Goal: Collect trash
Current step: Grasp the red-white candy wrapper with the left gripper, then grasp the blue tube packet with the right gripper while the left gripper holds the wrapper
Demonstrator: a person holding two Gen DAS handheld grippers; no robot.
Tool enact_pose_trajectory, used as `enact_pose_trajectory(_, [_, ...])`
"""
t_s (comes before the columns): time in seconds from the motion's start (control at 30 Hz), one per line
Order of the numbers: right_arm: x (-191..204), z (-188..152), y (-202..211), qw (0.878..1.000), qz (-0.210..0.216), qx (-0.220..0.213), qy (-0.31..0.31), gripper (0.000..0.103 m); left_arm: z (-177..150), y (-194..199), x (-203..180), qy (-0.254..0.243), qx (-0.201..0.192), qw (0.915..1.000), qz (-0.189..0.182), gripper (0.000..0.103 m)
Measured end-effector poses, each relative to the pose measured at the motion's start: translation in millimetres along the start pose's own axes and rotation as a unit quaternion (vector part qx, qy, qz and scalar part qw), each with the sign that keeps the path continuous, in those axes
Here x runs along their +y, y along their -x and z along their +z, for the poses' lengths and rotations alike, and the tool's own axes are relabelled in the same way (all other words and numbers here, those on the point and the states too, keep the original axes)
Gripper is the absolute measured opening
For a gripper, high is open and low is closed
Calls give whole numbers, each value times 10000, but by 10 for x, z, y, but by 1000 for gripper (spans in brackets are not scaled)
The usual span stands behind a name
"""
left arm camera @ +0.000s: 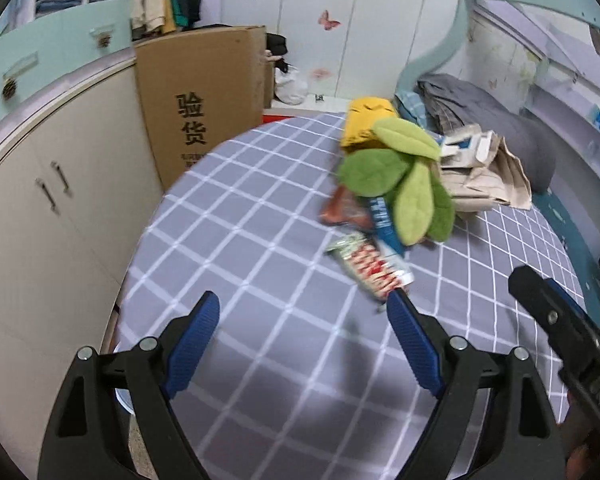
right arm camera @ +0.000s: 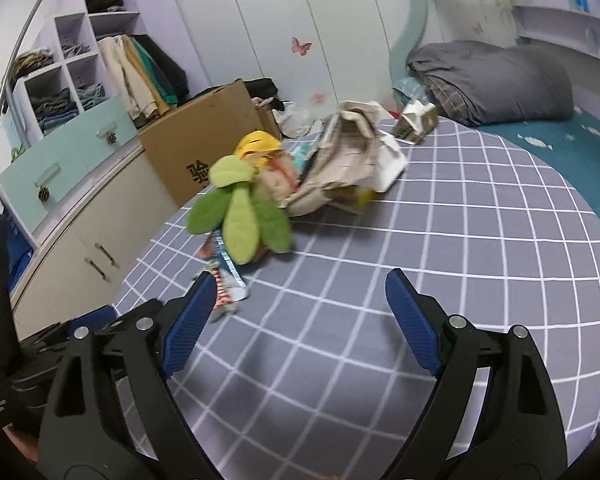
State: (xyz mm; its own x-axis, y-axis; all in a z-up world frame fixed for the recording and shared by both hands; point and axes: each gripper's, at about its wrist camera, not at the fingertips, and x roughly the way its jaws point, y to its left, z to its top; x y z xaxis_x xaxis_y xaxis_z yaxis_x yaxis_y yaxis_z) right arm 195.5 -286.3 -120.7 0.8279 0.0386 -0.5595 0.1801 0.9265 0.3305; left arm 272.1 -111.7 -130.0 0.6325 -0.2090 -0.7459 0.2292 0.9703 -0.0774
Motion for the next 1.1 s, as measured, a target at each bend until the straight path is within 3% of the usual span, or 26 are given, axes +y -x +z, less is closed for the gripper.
enact_pose_trajectory(0.23, [-257,28,-63,9991,192,188,-330,85,111,-279,-326,-259,253,9993,82,75])
enact_pose_trajectory(0.37, [-282,47,-113,9986,247,287,-364,86,121,-414,-329,-188,441,9988,-34,57])
enact_pose_trajectory(0.43, [-277,52,-156,9982,303,389,-351,86,120,-412,-298,-107,359,9993,-29,43])
enact_pose_trajectory(0.47, [-264,45,-170,9980,313,422,-339,86,115,-407,-282,-131,341,9993,19,30])
enact_pose_trajectory(0.6, [-208,46,-218,9978,336,528,-236,86,82,-374,-156,-86,309,9994,-114,22])
enact_pose_trajectory(0.87, [225,43,-411,9938,547,869,423,84,26,-121,275,283,49,9994,-215,21])
enact_pose_trajectory(0.93, [391,49,-488,9918,576,935,648,78,20,-53,360,337,-23,9993,-165,21])
enact_pose_trajectory(1.1, [788,92,-780,9856,197,1147,1228,55,0,45,609,485,-96,9987,-100,21])
